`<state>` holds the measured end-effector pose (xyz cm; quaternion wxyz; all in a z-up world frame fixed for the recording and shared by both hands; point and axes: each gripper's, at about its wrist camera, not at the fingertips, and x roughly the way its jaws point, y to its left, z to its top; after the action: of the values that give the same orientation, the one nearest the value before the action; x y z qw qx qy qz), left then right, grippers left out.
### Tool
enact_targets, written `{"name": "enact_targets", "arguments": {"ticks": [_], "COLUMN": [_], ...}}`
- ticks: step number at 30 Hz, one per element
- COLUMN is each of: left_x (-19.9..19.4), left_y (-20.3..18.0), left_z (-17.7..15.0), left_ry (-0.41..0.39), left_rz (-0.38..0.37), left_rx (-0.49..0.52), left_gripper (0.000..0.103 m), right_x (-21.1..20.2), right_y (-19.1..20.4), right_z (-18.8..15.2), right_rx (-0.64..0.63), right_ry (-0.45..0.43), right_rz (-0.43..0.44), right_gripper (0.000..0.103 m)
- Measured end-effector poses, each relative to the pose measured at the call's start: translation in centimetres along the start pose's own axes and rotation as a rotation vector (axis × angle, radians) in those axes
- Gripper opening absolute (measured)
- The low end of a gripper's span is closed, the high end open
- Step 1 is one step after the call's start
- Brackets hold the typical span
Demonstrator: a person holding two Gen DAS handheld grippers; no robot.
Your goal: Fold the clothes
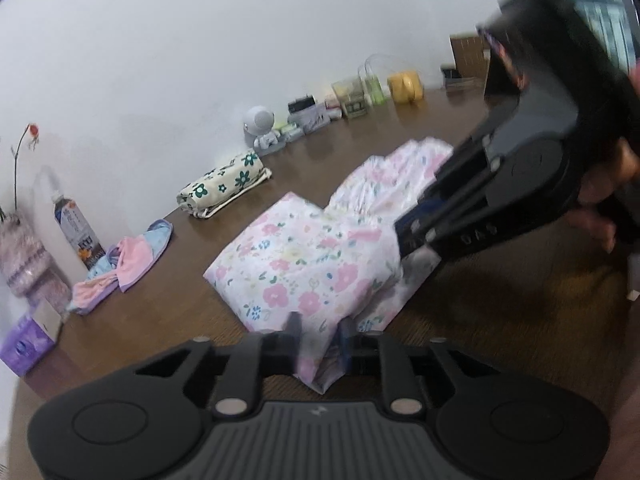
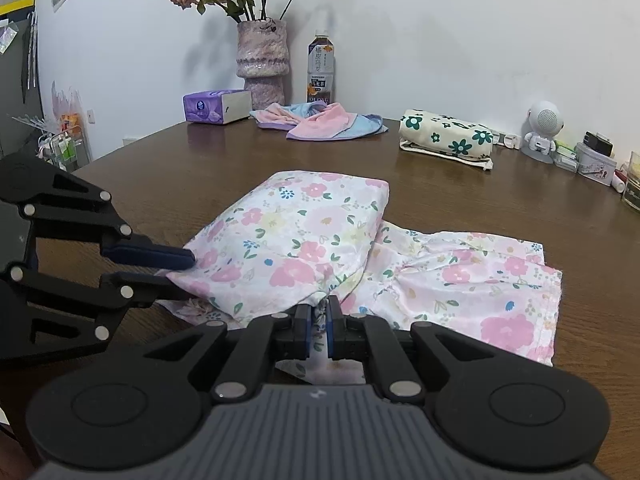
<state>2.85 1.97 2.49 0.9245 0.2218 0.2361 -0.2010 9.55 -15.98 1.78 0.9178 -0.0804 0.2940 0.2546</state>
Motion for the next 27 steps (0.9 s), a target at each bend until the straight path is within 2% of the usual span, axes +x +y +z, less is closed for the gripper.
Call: {"name": "enact_targets", "arguments": {"ticks": [1, 2, 3, 4, 5, 7, 11, 17, 22, 24, 27], "left_x": [-0.6, -1.1, -1.5, -1.8, -1.7, -1.1, 1.8, 3.9, 4.2, 4.1, 4.0], "left_y": [0.5, 1.2, 1.8, 2.4, 2.9, 3.4, 2.6, 0.3, -0.8, -1.1, -1.3], "left_z": [0.1, 0.1, 0.2, 0.4, 0.5, 0.8, 1.2, 1.9, 2.2, 2.2, 2.3], "left_ry": [-0.019, -0.038, -0.053, -0.066, -0.072, -0.066, 0.004, 0.035, 0.041, 0.04, 0.033], "left_rz": [-0.012, -0.019, -0.024, -0.026, -0.024, -0.022, -0.049, -0.075, -0.063, -0.059, -0.068], "left_rx": [-0.034, -0.073, -0.11, -0.146, -0.173, -0.202, -0.188, -0.084, -0.03, -0.015, -0.003], "left_gripper": [0.039, 0.04, 0.04, 0.04, 0.038, 0.038, 0.037, 0.035, 0.035, 0.035, 0.037], "right_x": [-0.1, -0.4, -0.9, -1.6, -2.3, -3.6, -4.2, 0.2, 3.5, 4.7, 6.4], "right_y": [-0.1, -0.3, -0.4, -0.7, -1.1, -2.1, -3.4, -2.8, -2.8, -3.4, -4.7], "right_z": [0.0, 0.1, 0.1, 0.2, 0.4, 1.0, 2.8, 4.7, 6.3, 6.5, 6.8], "right_rx": [0.007, 0.008, 0.009, 0.011, 0.013, 0.049, 0.126, 0.086, 0.043, 0.069, 0.121], "right_ry": [0.002, 0.008, 0.005, -0.005, -0.018, -0.038, -0.099, -0.08, -0.052, -0.025, 0.01], "right_rz": [0.005, 0.012, 0.013, 0.016, 0.024, 0.06, 0.127, 0.103, 0.065, 0.052, 0.06], "right_gripper": [0.01, 0.018, 0.031, 0.037, 0.039, 0.038, 0.039, 0.038, 0.03, 0.024, 0.021]}}
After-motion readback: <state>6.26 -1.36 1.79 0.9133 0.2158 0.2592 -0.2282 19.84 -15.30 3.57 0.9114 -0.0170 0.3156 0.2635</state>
